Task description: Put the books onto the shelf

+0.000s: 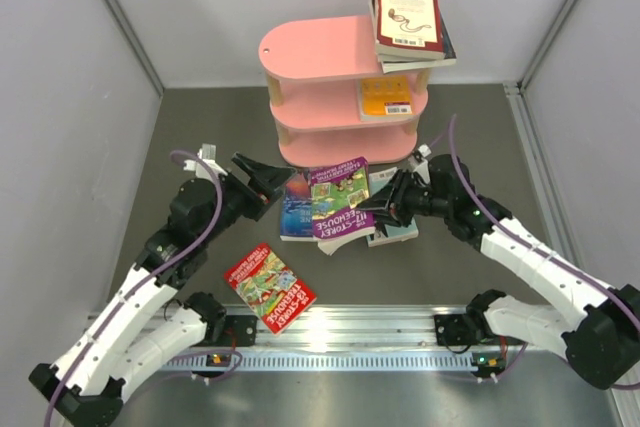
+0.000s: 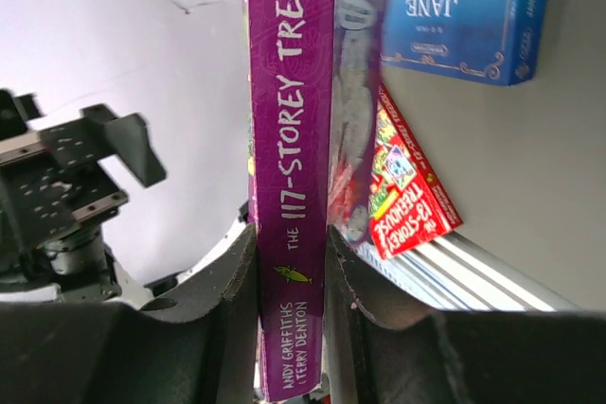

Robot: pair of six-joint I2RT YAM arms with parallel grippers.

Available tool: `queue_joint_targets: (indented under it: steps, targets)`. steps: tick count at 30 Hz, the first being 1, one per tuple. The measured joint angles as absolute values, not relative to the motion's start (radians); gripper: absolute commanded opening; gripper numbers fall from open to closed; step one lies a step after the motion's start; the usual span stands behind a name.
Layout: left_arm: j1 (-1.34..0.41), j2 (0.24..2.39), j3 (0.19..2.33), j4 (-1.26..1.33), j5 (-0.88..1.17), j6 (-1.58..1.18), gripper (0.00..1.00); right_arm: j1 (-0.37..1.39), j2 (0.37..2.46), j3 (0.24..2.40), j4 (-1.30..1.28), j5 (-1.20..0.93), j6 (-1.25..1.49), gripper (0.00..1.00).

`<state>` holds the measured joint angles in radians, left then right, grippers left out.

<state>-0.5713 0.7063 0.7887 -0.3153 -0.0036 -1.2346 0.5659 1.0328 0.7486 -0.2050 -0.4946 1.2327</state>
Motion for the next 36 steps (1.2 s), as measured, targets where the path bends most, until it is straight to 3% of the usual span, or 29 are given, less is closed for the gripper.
queue_joint_targets:
  steps: [10,18,30,32,35,36]
  targets:
    - [-0.617,0.858,0.728,-0.317,0.080,-1.179,0.98,0.569,1.054,0.775,-0.172,-0.498,1.287,0.00]
    - [-0.648,0.849,0.600,-0.165,0.084,-1.242,0.99,0.596,1.059,0.703,0.161,-0.487,1.520,0.00]
    - [-0.651,0.796,0.598,-0.055,0.057,-1.328,0.97,0.686,1.106,0.498,0.641,-0.369,1.819,0.00]
    - [-0.651,0.787,0.608,-0.054,0.046,-1.336,0.90,0.692,1.127,0.491,0.710,-0.359,1.848,0.00]
    - [-0.651,0.771,0.625,-0.056,0.033,-1.350,0.47,0.700,1.156,0.484,0.783,-0.351,1.878,0.00]
    - [-0.651,0.765,0.632,-0.057,0.027,-1.356,0.03,0.702,1.161,0.482,0.787,-0.352,1.884,0.00]
